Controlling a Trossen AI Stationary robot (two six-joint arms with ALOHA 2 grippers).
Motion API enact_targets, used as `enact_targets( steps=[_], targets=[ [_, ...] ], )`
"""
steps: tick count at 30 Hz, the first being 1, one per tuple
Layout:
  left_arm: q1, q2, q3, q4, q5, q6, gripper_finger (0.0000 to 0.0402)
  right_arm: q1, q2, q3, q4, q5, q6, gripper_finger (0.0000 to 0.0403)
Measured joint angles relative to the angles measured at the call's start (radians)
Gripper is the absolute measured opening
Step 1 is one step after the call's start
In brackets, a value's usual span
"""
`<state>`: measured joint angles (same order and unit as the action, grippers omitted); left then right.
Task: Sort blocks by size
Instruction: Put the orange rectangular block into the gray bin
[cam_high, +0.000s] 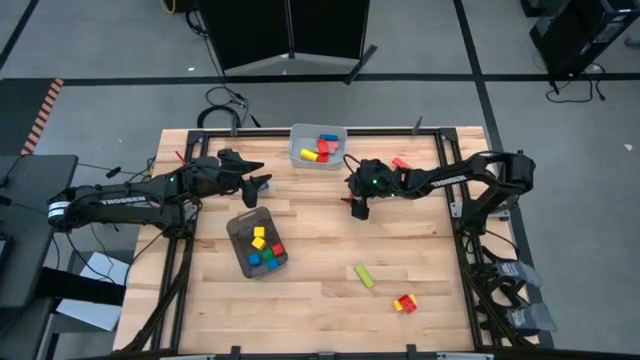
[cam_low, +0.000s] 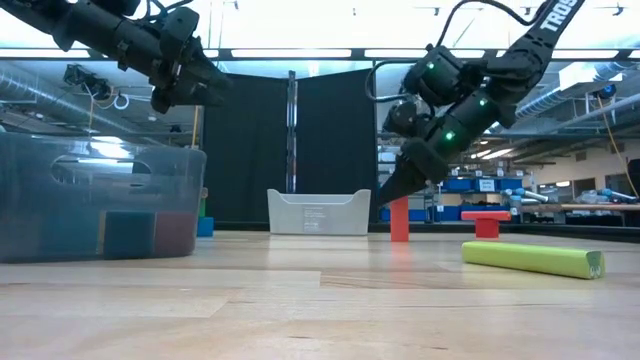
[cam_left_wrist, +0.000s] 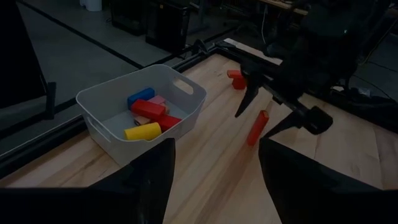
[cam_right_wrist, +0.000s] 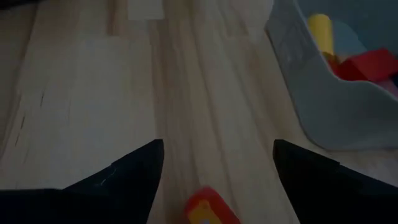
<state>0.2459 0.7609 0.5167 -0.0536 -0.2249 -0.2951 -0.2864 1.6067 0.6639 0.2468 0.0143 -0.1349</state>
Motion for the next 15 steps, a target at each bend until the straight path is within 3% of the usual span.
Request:
enact_targets(
  steps=[9,15],
  targets=[
    [0.0,0.0,0.0,-0.002,0.0,0.003,0.0239,0.004,0.085,0.0,0.028,-0.006,0.008,0.0277],
    [0.0,0.0,0.0,-0.003,0.0,0.003,0.0239,0.01,0.094,-0.001,0.052,-0.008,0.01,0.0194]
  ],
)
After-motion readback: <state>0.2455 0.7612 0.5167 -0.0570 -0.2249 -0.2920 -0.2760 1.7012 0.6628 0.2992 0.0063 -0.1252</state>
